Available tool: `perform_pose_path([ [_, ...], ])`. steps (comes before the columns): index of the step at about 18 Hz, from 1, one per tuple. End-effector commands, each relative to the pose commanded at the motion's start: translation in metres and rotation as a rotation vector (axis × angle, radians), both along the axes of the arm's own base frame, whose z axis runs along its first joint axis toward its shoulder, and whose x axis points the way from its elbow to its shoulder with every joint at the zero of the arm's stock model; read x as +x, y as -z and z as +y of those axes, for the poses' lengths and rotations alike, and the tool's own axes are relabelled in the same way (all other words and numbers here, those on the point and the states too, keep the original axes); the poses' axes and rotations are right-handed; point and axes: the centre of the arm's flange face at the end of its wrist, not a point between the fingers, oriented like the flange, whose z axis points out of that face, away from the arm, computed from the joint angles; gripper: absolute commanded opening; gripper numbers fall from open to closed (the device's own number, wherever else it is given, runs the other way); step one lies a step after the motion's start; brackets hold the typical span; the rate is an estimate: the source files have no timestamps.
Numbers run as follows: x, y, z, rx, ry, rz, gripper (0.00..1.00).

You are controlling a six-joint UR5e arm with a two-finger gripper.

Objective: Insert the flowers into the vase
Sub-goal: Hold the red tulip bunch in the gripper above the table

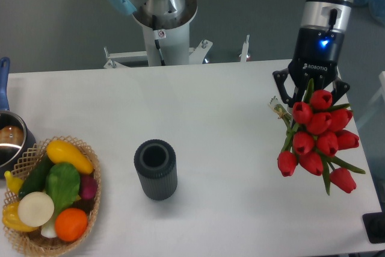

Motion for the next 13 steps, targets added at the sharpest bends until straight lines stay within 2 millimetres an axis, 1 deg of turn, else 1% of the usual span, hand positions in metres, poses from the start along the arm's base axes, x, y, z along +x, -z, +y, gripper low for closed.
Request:
perform_pose_path([
  [2,-0.0003,0.0016,-0.0009,-0.001,-0.001,-0.002,0.28],
  [3,-0.0015,-0.0024,-0.0013,0.003,-0.004,0.002,0.28],
  [5,-0.0001,0.0011,-0.0037,0.000,-0.004,-0.002,0.28],
  [9,0.0006,0.0008,-0.0048,0.000,-0.005,-0.001,0.28],
  [13,0.0001,-0.0003,0.0001,0.001,0.003,0.003,0.28],
])
